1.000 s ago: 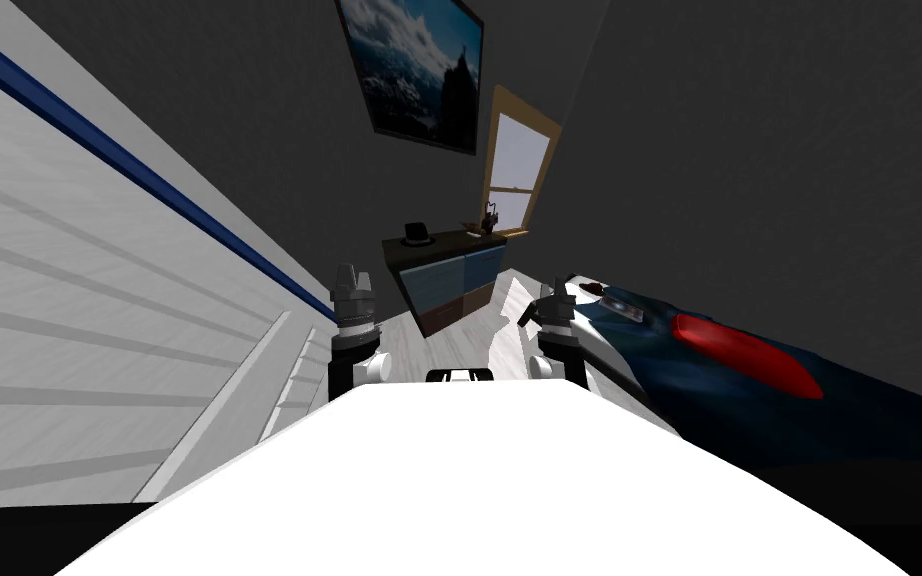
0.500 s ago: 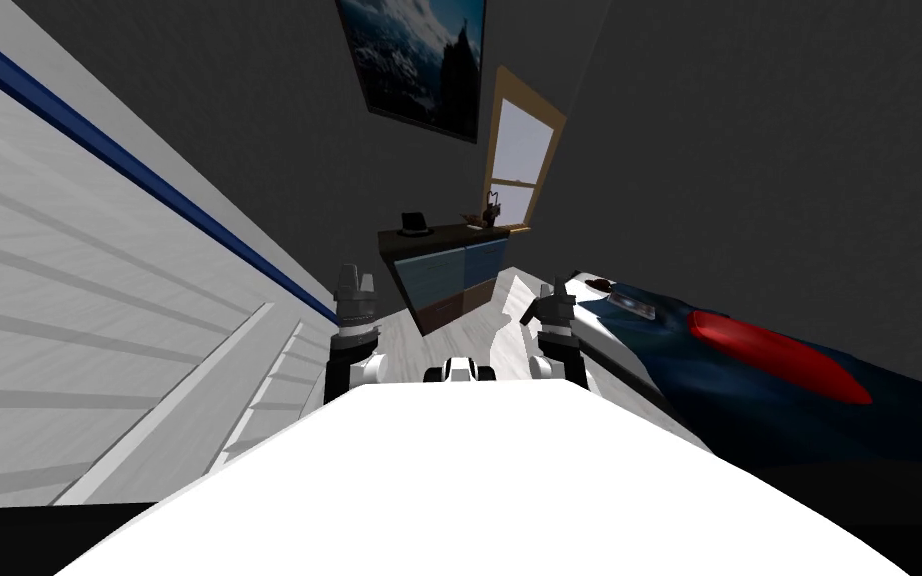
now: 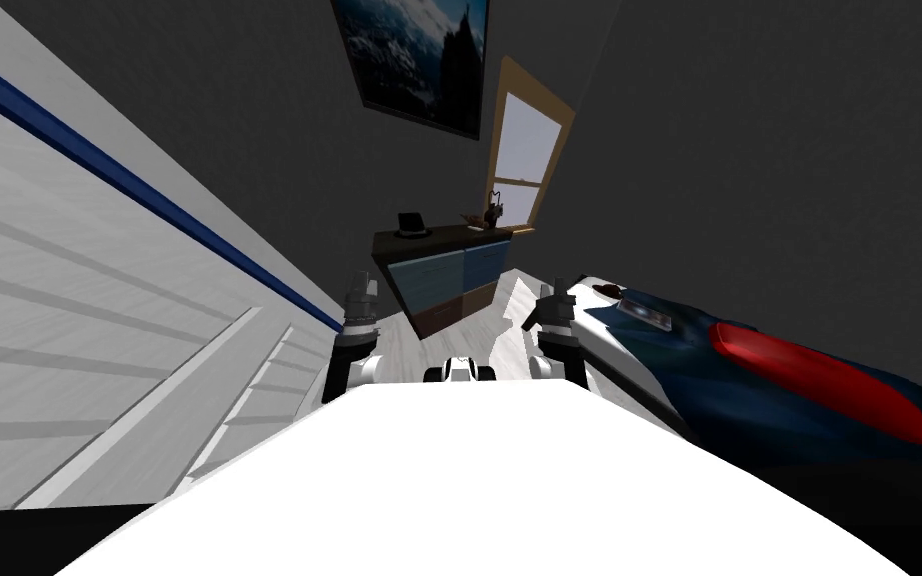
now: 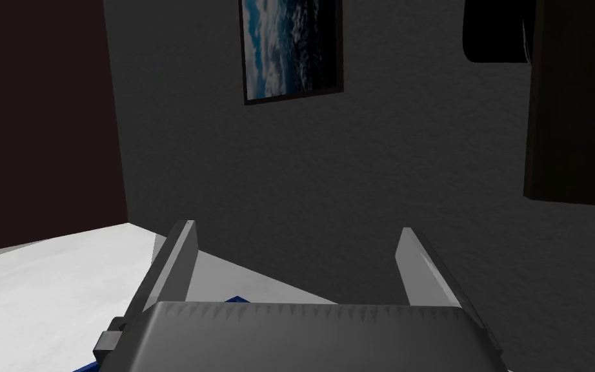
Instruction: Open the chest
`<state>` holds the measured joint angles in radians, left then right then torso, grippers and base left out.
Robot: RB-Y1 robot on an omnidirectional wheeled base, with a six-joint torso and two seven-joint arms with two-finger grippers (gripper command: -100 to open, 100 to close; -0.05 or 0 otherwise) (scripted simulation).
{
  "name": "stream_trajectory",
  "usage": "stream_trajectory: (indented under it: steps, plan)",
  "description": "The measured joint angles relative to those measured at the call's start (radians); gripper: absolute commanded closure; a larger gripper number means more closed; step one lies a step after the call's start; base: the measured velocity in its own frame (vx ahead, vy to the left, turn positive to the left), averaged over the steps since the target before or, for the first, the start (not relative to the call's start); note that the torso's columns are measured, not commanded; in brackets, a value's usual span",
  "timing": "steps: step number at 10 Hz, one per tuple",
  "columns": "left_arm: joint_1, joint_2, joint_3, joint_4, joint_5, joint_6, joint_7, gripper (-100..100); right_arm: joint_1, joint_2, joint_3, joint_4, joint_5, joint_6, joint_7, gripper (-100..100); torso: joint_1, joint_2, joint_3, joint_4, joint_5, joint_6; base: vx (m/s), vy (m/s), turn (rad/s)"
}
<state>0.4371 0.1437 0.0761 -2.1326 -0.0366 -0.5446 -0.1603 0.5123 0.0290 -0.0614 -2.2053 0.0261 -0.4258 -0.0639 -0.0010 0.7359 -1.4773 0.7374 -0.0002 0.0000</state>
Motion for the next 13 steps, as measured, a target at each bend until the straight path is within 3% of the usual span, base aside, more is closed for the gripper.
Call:
stream_trajectory:
  steps: [13]
  plan:
    - [-0.084,0.028,0.089,0.258,0.057,0.103,0.007,-100,0.0,0.0,0.0,0.0,0.0,0.0,0.0,0,0.001,0.003,0.002,0.001,0.0,0.0,0.13,-0.095,0.061]
